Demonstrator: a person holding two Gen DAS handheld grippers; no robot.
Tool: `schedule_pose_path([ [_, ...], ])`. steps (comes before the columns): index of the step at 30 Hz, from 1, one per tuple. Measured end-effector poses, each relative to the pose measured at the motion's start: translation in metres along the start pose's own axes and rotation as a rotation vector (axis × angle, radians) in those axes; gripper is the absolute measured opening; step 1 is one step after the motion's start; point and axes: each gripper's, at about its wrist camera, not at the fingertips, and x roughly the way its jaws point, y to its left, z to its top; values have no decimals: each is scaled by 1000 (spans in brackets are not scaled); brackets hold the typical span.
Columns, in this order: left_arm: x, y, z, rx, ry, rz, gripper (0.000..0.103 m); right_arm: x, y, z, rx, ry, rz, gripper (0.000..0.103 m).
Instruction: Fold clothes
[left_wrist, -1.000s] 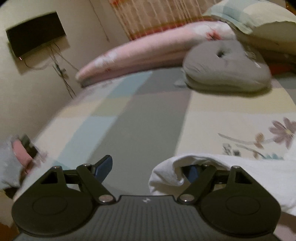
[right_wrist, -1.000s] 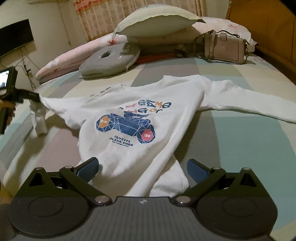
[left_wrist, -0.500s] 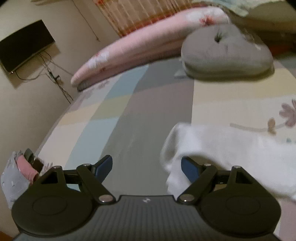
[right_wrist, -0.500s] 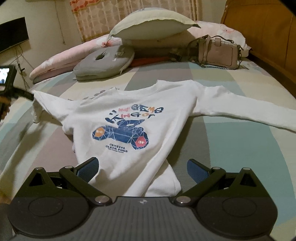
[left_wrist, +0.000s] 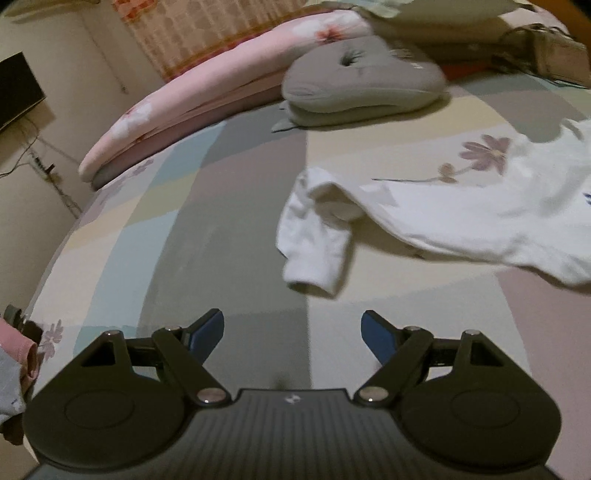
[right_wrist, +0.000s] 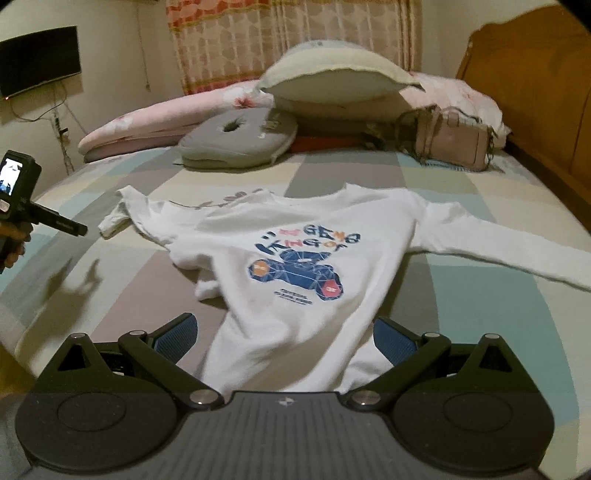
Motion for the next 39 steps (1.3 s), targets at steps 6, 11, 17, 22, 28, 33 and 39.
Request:
schedule_pose_path([
  [6,-28,-8,-24,0,-32,-69,82,-35,15,-5,-27,-43,-27,103],
  [11,-46,-18,-39,23,-59,-106,82,-55,17,-10,-16,-49,-20,103],
  [17,-42,-23,-40,21,-84,-134,82,-40,14,-2,-15,-3,23,103],
  [22,-25,-27,-28,-3,-85,-163,82,6,22,21,-57,43,122,103],
  [28,-2,-24,-12,-23,-74,-144,82,74,55,62,-163,68,296,103],
  [33,22,-18,7,-14,-97,-77,82,124,87,91,-262,93,432,103],
  [39,63,-17,34,-22,-78,-66,82,167,99,110,-339,197,509,103],
])
